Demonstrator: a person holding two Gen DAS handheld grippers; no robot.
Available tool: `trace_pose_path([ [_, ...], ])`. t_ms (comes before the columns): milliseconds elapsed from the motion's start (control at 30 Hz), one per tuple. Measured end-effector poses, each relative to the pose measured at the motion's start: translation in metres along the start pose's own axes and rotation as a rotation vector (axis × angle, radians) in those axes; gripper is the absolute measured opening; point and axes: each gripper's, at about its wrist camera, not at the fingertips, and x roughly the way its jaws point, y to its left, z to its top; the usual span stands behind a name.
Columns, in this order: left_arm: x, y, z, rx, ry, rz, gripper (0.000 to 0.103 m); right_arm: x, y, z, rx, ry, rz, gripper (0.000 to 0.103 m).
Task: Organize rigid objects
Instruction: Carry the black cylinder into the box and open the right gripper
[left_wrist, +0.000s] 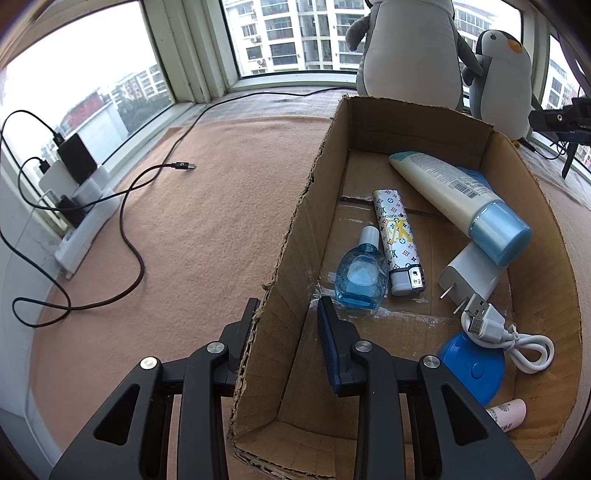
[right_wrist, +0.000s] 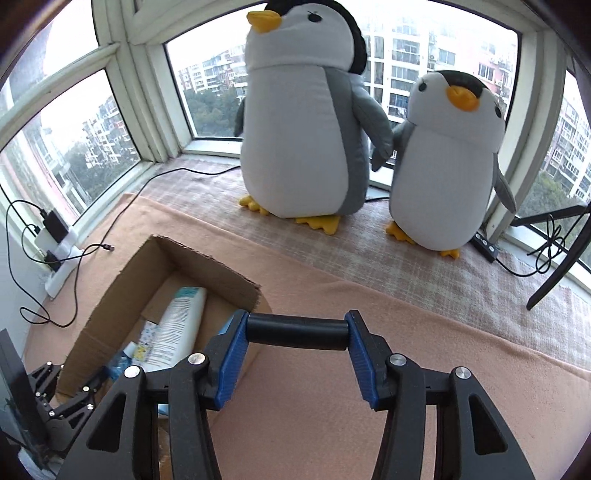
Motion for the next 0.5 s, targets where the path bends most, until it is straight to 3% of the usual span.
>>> trace_pose_path([
  [500,0.0,-0.001,0.0,-0.002,0.001,-0.001,0.028,0.015,0.093,0.011,-0.131,-0.011,0.125,0.048],
])
